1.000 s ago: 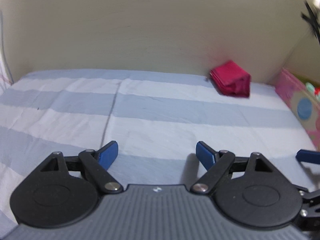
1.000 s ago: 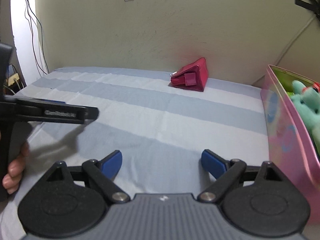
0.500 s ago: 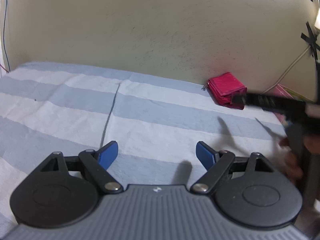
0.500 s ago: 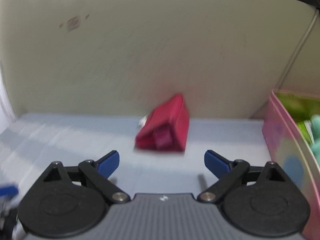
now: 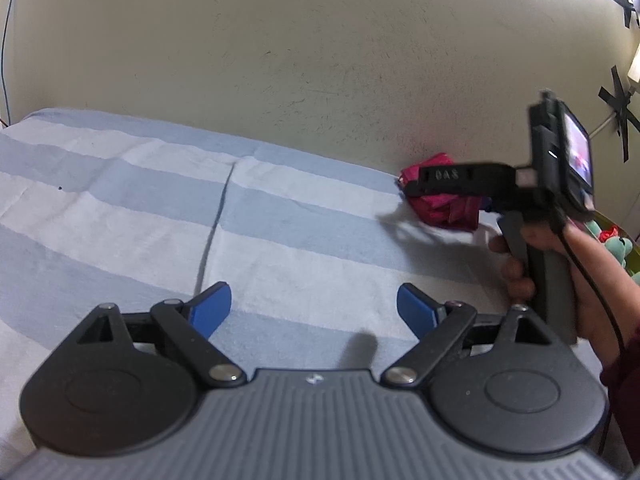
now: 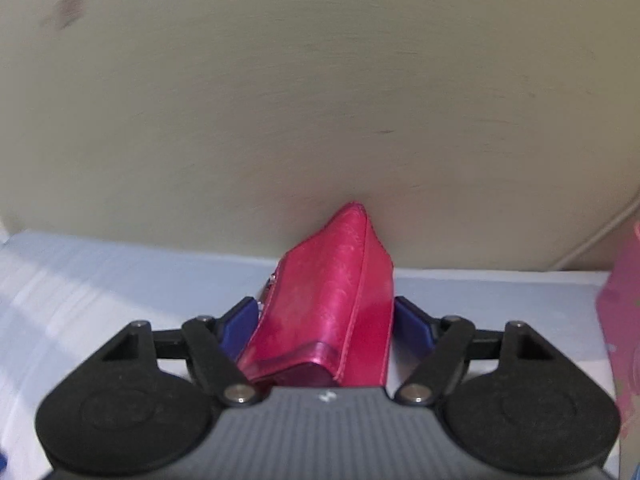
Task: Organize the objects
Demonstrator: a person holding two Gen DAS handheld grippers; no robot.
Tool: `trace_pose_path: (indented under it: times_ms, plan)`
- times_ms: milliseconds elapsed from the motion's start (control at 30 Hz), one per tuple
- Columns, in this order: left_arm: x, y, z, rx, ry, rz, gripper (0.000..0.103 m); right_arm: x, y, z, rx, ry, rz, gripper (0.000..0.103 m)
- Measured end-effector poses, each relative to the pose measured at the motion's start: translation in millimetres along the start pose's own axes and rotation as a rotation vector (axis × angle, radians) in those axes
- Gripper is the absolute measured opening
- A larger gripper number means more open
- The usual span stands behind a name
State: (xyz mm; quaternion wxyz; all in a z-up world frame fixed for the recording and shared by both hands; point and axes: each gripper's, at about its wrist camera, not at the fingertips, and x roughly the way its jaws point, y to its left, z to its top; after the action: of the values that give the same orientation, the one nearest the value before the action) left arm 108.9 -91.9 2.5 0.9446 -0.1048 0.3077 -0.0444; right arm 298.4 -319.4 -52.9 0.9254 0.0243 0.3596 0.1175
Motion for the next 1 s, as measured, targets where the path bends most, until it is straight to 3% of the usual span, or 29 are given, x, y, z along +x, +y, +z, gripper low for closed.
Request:
trace_pose_path:
  times_ms: [233,433,500,600,633,800,867,1000]
  plan:
    - [-1,11,3,-0.064,-0.013,-0.03,0.092,-84,14,-72,-0.143,0.007,0.174,0.074]
    - [-3,4,0,-0.024,-0.022,-0.065,0.091,-188,9,-154,-0.28,0.039,0.293,0.075]
    - [-5,-2,-3,0.014,-0.028,-0.082,0.091,-220,-1,-179,-0.291,0.034,0.287,0.076]
    - [-9,-20,-10,0.119,-0.025,-0.105,0.09,-253,-23,-204,-0.251,-0.002,0.193,0.095]
    - [-12,-27,-13,0.154,-0.024,-0.113,0.09,-262,-30,-212,-0.225,-0.017,0.162,0.096]
    - [-36,-66,-36,0.214,0.021,-0.314,0.09,-305,-68,-243,-0.017,-0.088,0.127,0.094]
    - [-50,-84,-48,0.273,0.016,-0.395,0.09,-310,-65,-246,0.04,-0.111,0.138,0.09]
    - [-65,-114,-68,0.364,0.009,-0.494,0.091,-316,-70,-241,0.076,-0.125,0.173,0.07]
